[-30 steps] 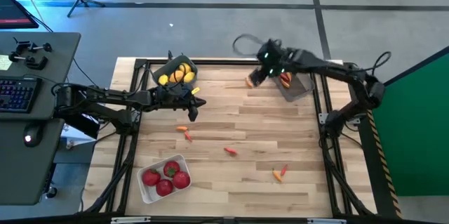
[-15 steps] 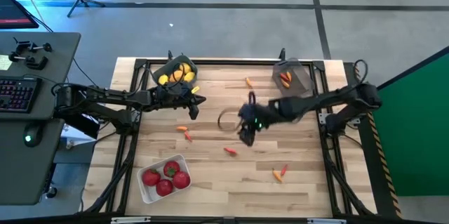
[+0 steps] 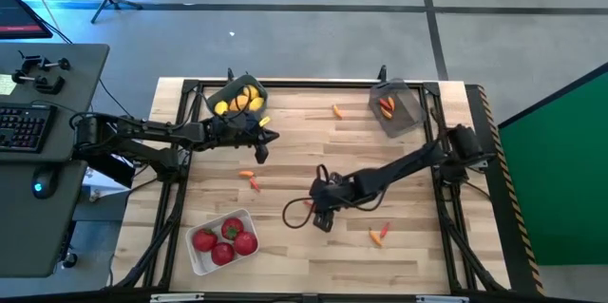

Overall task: Sort produce into baskets
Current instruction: Put the orange chili pepper into the black bin

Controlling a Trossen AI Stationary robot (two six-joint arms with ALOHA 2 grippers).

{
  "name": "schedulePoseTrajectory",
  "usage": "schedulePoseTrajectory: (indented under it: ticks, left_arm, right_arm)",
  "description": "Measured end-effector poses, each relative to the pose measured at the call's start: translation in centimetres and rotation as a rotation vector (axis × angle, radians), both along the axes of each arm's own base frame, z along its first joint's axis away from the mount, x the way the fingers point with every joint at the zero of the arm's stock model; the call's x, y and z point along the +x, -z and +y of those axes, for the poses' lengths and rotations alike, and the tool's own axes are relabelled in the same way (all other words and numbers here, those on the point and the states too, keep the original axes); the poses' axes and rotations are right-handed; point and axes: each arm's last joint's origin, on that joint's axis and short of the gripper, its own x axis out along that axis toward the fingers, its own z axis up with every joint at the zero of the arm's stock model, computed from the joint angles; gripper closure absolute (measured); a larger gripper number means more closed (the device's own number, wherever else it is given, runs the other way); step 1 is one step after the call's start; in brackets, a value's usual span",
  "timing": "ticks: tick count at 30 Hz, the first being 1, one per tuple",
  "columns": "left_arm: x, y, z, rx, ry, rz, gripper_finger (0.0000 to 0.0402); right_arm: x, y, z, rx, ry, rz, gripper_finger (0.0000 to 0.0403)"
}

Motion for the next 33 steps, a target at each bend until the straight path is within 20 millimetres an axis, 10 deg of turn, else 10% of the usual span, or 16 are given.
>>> schedulePoseTrajectory:
  ticks: [19, 25, 33]
  left_arm:
    - [-0.2, 0.5, -0.2, -0.02, 0.03, 0.054, 0.0401]
    - [-0.2, 0.5, -0.1, -0.02, 0.029, 0.054, 0.0401]
    - [-0.2, 0.5, -0.1, -0.02, 0.028, 0.053, 0.0401]
  right_arm:
    - [1.4, 2.5, -2.3, 0.046, 0.045, 0.045, 0.0395]
    - [1.4, -1.0, -7.1, 0.027, 0.138, 0.001, 0.0391]
    - [-3.2, -6.7, -16.4, -0.024, 0.371, 0.061, 0.0397]
